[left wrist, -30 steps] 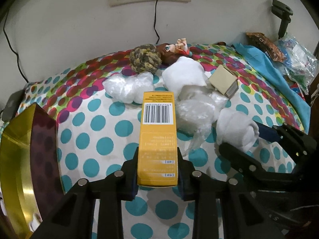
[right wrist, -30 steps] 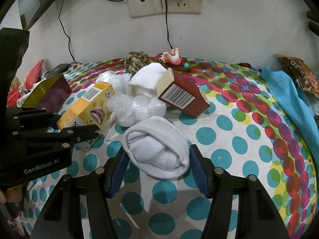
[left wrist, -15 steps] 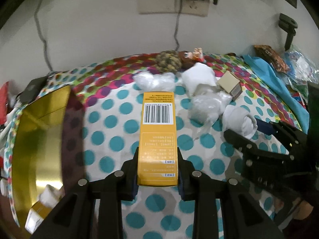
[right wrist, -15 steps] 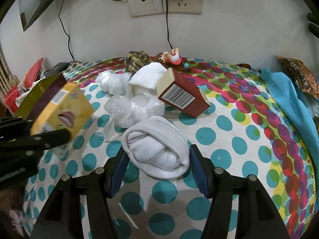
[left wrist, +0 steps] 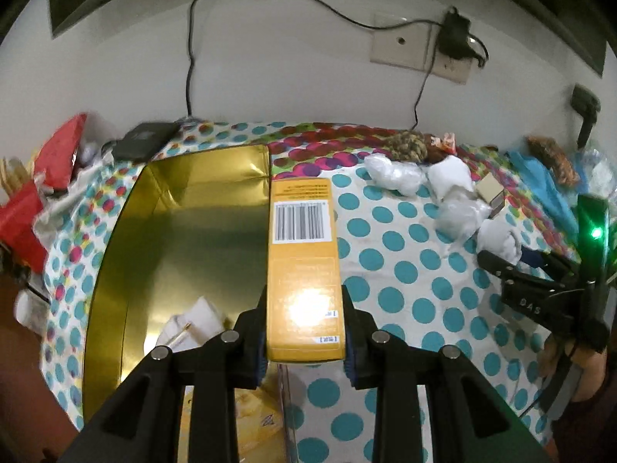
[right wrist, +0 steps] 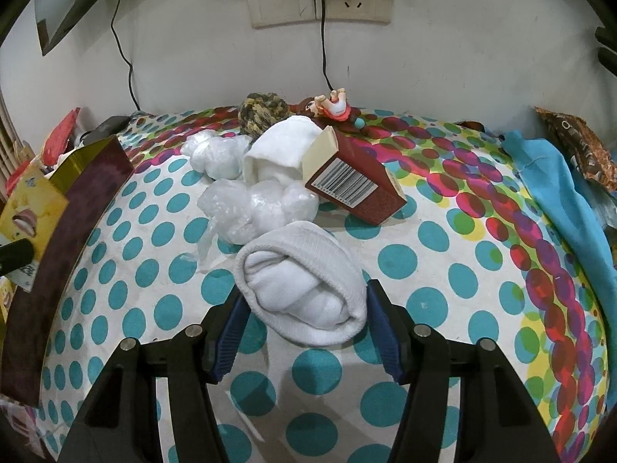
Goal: Organize objects
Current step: 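Carry the yellow box into the gold tray with the left gripper and release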
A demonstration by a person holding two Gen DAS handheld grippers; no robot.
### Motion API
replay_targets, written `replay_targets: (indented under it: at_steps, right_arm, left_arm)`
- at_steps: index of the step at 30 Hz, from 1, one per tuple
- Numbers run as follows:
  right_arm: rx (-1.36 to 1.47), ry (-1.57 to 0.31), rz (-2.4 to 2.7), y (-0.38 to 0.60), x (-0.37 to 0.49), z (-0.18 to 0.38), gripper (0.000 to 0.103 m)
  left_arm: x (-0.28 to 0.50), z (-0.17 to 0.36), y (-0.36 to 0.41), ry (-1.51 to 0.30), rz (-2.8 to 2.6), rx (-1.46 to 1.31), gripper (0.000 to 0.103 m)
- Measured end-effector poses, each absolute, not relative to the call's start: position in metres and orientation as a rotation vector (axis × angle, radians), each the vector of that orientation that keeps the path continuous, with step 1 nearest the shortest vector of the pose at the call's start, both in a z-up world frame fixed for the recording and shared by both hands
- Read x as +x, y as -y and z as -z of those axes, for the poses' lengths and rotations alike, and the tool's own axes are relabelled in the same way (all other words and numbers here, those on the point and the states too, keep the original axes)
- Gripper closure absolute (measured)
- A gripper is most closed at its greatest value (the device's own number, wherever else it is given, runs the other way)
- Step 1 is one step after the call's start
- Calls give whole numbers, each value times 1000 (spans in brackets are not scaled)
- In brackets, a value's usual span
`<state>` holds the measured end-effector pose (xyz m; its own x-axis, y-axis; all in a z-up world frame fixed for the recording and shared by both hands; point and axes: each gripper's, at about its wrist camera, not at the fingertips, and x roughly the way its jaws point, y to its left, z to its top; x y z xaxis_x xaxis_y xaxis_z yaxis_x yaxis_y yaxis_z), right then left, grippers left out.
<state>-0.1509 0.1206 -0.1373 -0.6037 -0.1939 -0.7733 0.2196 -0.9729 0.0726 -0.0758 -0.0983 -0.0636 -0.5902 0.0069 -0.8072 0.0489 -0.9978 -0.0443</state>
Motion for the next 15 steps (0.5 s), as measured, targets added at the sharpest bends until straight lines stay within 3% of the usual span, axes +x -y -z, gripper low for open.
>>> replay_targets:
  at_steps: [3,15]
  right_arm:
    - [1261,-60,2631,-120,-152,137,47]
    - [1278,-80,2640,-118,-153,138,48]
  left_arm:
    - [-67,60,106,-196,2788,1407,73]
    - [-53,50,151,-273,2731,1303,73]
